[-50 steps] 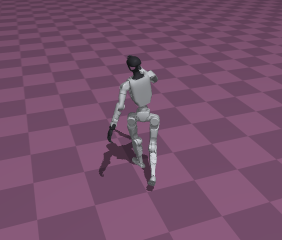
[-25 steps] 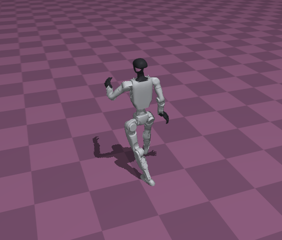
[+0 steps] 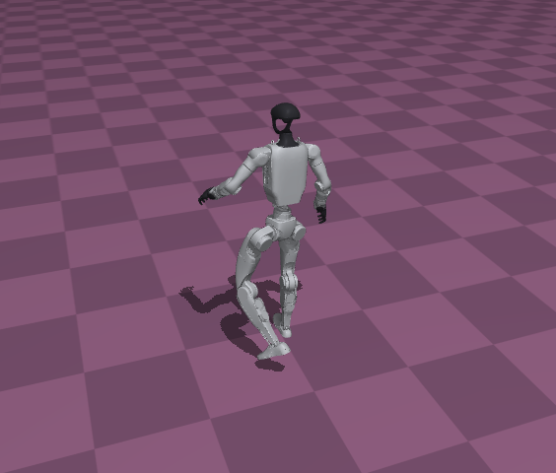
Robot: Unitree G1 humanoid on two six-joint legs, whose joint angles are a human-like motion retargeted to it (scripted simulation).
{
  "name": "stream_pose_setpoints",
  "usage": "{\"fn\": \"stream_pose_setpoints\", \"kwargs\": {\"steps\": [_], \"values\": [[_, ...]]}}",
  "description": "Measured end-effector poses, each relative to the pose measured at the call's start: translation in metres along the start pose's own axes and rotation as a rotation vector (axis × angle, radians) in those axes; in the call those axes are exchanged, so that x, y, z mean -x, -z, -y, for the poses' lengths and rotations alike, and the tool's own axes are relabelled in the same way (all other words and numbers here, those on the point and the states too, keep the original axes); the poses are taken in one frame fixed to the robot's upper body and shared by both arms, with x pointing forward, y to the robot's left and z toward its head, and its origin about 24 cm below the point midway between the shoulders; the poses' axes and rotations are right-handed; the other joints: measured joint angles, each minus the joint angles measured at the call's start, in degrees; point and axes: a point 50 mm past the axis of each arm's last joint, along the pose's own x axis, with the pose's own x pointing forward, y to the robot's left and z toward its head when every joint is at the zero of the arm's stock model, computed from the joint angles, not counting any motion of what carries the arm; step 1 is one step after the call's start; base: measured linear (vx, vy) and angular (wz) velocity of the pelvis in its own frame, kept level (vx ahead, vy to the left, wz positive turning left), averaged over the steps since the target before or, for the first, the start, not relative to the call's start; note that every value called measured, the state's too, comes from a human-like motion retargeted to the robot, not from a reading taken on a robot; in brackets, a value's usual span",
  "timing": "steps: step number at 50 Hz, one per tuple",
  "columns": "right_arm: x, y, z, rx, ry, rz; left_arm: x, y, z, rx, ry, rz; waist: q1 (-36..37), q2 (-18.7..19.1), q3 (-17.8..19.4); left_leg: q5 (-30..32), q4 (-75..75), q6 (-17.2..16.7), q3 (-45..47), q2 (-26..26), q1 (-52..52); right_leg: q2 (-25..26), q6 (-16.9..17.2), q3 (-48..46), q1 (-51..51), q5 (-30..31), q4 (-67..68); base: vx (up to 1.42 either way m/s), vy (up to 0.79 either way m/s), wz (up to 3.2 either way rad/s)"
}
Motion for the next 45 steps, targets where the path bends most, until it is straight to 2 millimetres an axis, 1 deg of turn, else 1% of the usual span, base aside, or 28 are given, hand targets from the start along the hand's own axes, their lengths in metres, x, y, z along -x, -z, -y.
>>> {"fn": "stream_pose_setpoints", "kwargs": {"steps": [2, 3, 5, 7, 8, 10, 12, 13, 14, 15, 17, 18, 19, 20, 22, 25, 26, 28, 30, 32, 33, 35, 37, 38, 40, 42, 45], "values": [[0.005, -0.022, -0.019, 0.0, -0.112, 0.109, 0.022, 0.049, 0.014, -0.001, 0.012, -0.196, 3.17, -2.22, 0.23, -1.8, -7.45, 1.21, 3.49, 2.79, -0.45, 1.25, 0.27, 3.61, 2.05, -1.72, 0.71, 0.63, -0.28, -1.77], [0.009, -0.032, -0.027, 0.01, -0.17, 0.163, 0.036, 0.072, 0.021, 0.016, 0.011, -0.298, 4.78, -3.18, 0.4, -1.71, -12.28, 1.2, 4.81, 3.84, -0.29, 1.98, 0.43, 5.54, 3.06, -2.68, 1.18, 0.63, -0.25, -1.89], [0.016, -0.054, -0.041, 0.048, -0.277, 0.269, 0.07, 0.114, 0.038, 0.097, -0.013, -0.512, 8.0, -4.62, 0.82, 1.34, -23.44, 0.13, 5.57, 5.16, 0.36, 3.73, 0.64, 9.51, 5.04, -4.57, 2.22, 0.63, -0.2, -1.96], [0.023, -0.075, -0.049, 0.095, -0.357, 0.364, 0.109, 0.146, 0.059, 0.241, -0.072, -0.729, 11.17, -5.14, 1.25, 7.93, -35.06, -1.99, 1.83, 5.61, 0.74, 5.93, 0.48, 13.5, 6.99, -6.23, 3.35, 0.62, -0.14, -1.94], [0.025, -0.084, -0.051, 0.114, -0.388, 0.405, 0.13, 0.158, 0.071, 0.325, -0.113, -0.836, 12.81, -5.16, 1.39, 11.57, -40.25, -3.27, -1.45, 5.83, 0.62, 7.11, 0.32, 15.49, 7.92, -6.98, 3.94, 0.62, -0.09, -1.87], [0.029, -0.102, -0.054, 0.14, -0.425, 0.476, 0.171, 0.173, 0.095, 0.504, -0.21, -1.032, 16.01, -4.93, 2.08, 17.02, -48.3, -6.11, -8.42, 6.37, 0.05, 9.15, 0.16, 19.3, 10.18, -8.45, 5.07, 0.62, -0.05, -1.73], [0.028, -0.121, -0.054, 0.146, -0.416, 0.532, 0.205, 0.178, 0.117, 0.643, -0.289, -1.183, 19.43, -4.91, 3.19, 18.29, -52.27, -8.34, -10.26, 6.81, -1.44, 10.1, 0.56, 22.58, 12.78, -9.81, 5.79, 0.62, 0.01, -1.49], [0.027, -0.131, -0.052, 0.148, -0.398, 0.559, 0.22, 0.178, 0.127, 0.687, -0.31, -1.247, 21.27, -5.0, 3.68, 18.26, -53.39, -8.95, -8.32, 7.01, -2.39, 10.21, 0.86, 24.05, 14.02, -10.39, 5.95, 0.61, 0.05, -1.27], [0.026, -0.14, -0.05, 0.15, -0.378, 0.586, 0.235, 0.178, 0.136, 0.711, -0.318, -1.302, 23.02, -5.26, 3.91, 18.66, -54.14, -9.43, -4.52, 7.15, -3.59, 10.18, 1.19, 25.14, 15.13, -10.88, 5.88, 0.6, 0.06, -1.09], [0.025, -0.149, -0.048, 0.153, -0.355, 0.612, 0.249, 0.178, 0.144, 0.726, -0.319, -1.353, 24.71, -5.61, 4.03, 19.26, -54.71, -9.86, 0.23, 7.27, -4.91, 10.07, 1.54, 26.04, 16.17, -11.32, 5.69, 0.59, 0.06, -0.89], [0.023, -0.171, -0.046, 0.194, -0.326, 0.679, 0.272, 0.175, 0.159, 0.723, -0.277, -1.444, 27.87, -6.04, 3.93, 19.95, -53.61, -9.43, 14.6, 8.1, -7.98, 9.94, 1.7, 27.42, 17.37, -11.99, 5.47, 0.57, 0.08, -0.73], [0.024, -0.181, -0.046, 0.231, -0.327, 0.713, 0.285, 0.172, 0.167, 0.711, -0.231, -1.486, 29.17, -6.03, 3.47, 18.82, -50.52, -9.66, 22.5, 9.46, -10.21, 10.21, 1.42, 28.04, 17.83, -12.19, 5.39, 0.57, 0.11, -0.64], [0.025, -0.191, -0.048, 0.277, -0.337, 0.747, 0.296, 0.17, 0.175, 0.713, -0.203, -1.532, 30.48, -6.18, 3.03, 17.61, -48.71, -8.65, 30.12, 10.23, -11.63, 10.3, 1.26, 28.53, 17.89, -12.34, 5.48, 0.56, 0.12, -0.62], [0.027, -0.2, -0.05, 0.328, -0.349, 0.782, 0.306, 0.167, 0.182, 0.723, -0.184, -1.581, 31.8, -6.42, 2.61, 16.37, -47.54, -7.03, 37.61, 10.7, -12.64, 10.29, 1.18, 28.95, 17.73, -12.48, 5.66, 0.54, 0.14, -0.86], [0.033, -0.218, -0.063, 0.435, -0.399, 0.844, 0.317, 0.16, 0.194, 0.801, -0.223, -1.684, 35.63, -6.76, 2.89, 15.53, -53.37, -6.17, 46.72, 7.82, -10.4, 10.16, 1.77, 30.66, 17.25, -12.79, 7.2, 0.55, 0.17, -1.19], [0.047, -0.227, -0.087, 0.58, -0.522, 0.9, 0.337, 0.15, 0.208, 0.875, -0.236, -1.796, 40.13, -7.63, 3.25, 10.79, -54.13, -4.04, 49.94, 5.81, -7.62, 10.02, 1.27, 32.96, 17.8, -12.31, 9.56, 0.62, 0.2, -1.26], [0.051, -0.228, -0.094, 0.616, -0.562, 0.911, 0.339, 0.148, 0.21, 0.892, -0.241, -1.812, 41.26, -8.11, 3.27, 9.35, -54.01, -3.12, 49.91, 5.28, -6.38, 10.0, 1.13, 33.69, 17.96, -11.75, 10.43, 0.68, 0.22, -1.17], [0.06, -0.224, -0.107, 0.676, -0.633, 0.927, 0.34, 0.147, 0.212, 0.916, -0.246, -1.822, 43.16, -9.11, 3.23, 7.99, -55.13, -1.39, 49.36, 4.15, -3.82, 10.08, 1.0, 35.12, 18.48, -10.04, 12.07, 0.72, 0.24, -1.0], [0.065, -0.213, -0.117, 0.714, -0.688, 0.929, 0.335, 0.15, 0.208, 0.917, -0.239, -1.796, 44.44, -9.97, 3.13, 10.31, -59.11, 0.23, 47.86, 2.84, -1.06, 10.4, 1.27, 36.3, 19.42, -6.84, 13.57, 0.75, 0.27, -0.66], [0.066, -0.193, -0.12, 0.741, -0.724, 0.9, 0.323, 0.156, 0.2, 0.875, -0.208, -1.735, 44.76, -10.4, 2.94, 12.5, -60.8, 1.53, 45.99, 2.39, 1.24, 10.62, 2.64, 36.73, 20.1, -1.45, 15.88, 0.74, 0.33, -0.12], [0.065, -0.181, -0.12, 0.757, -0.739, 0.874, 0.315, 0.16, 0.195, 0.84, -0.184, -1.695, 44.57, -10.39, 2.8, 12.54, -60.8, 1.92, 45.13, 2.25, 2.35, 10.77, 3.83, 36.84, 20.05, 1.77, 17.73, 0.73, 0.37, 0.35], [0.06, -0.153, -0.117, 0.809, -0.776, 0.799, 0.296, 0.167, 0.183, 0.723, -0.091, -1.582, 42.81, -10.02, 2.07, 9.04, -55.63, 2.97, 43.61, 3.48, 2.87, 11.2, 7.07, 36.48, 18.72, 7.99, 23.03, 0.7, 0.4, 0.81], [0.052, -0.127, -0.111, 0.893, -0.801, 0.71, 0.265, 0.172, 0.167, 0.594, -0.011, -1.428, 40.06, -8.9, 0.67, 3.68, -46.95, 4.05, 41.0, 6.1, 1.36, 10.79, 9.97, 33.74, 14.3, 9.91, 31.04, 0.64, 0.42, 1.03], [0.047, -0.115, -0.107, 0.937, -0.804, 0.664, 0.245, 0.173, 0.157, 0.545, -0.004, -1.343, 38.91, -8.48, -0.17, 2.31, -45.03, 4.29, 39.81, 6.33, 0.92, 9.37, 10.47, 31.21, 10.95, 8.82, 35.49, 0.6, 0.42, 0.91], [0.037, -0.091, -0.097, 1.011, -0.79, 0.572, 0.203, 0.17, 0.135, 0.477, -0.027, -1.158, 36.31, -7.4, -1.87, 0.37, -42.69, 4.07, 37.55, 6.17, 0.36, 4.36, 9.11, 24.51, 4.7, 5.2, 41.45, 0.57, 0.4, 0.88], [0.026, -0.068, -0.083, 1.043, -0.746, 0.469, 0.162, 0.159, 0.109, 0.463, -0.092, -0.966, 33.1, -5.8, -3.11, -0.74, -41.83, 3.0, 35.04, 5.31, 0.75, -1.32, 6.95, 18.0, 1.11, 3.26, 41.06, 0.55, 0.36, 1.07], [0.011, -0.037, -0.056, 1.019, -0.639, 0.3, 0.108, 0.133, 0.07, 0.504, -0.208, -0.705, 27.25, -3.56, -4.18, -2.0, -40.58, 1.26, 30.38, 3.04, 1.61, -7.92, 5.61, 10.52, -0.65, 5.39, 31.82, 0.53, 0.3, 1.38]]}}
